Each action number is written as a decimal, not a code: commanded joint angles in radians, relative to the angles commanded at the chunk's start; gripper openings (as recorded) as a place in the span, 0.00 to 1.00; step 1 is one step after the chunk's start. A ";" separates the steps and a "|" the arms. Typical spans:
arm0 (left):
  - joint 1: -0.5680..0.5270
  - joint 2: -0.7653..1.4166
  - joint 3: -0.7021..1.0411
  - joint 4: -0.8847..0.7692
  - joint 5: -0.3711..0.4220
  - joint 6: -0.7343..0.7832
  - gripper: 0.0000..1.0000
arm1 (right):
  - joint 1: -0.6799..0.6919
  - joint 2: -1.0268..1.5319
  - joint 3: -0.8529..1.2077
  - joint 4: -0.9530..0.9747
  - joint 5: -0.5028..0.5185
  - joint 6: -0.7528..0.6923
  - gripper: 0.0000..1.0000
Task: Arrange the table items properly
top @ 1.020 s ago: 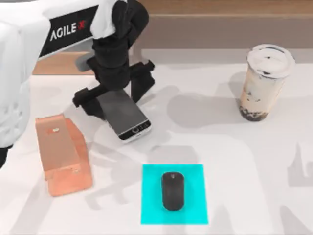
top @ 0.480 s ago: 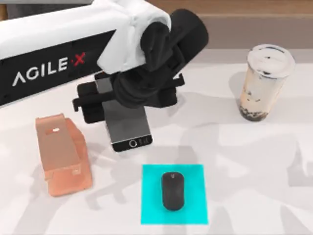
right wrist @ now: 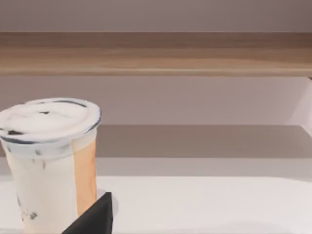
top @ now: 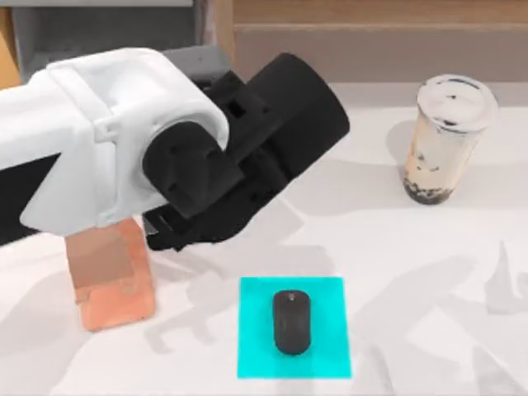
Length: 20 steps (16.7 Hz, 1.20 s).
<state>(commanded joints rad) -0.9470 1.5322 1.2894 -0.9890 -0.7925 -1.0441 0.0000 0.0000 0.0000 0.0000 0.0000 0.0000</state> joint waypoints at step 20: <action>-0.096 -0.479 -0.624 0.307 -0.245 0.027 0.00 | 0.000 0.000 0.000 0.000 0.000 0.000 1.00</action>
<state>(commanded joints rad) -1.0430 1.0535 0.6655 -0.6822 -1.0379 -1.0172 0.0000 0.0000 0.0000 0.0000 0.0000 0.0000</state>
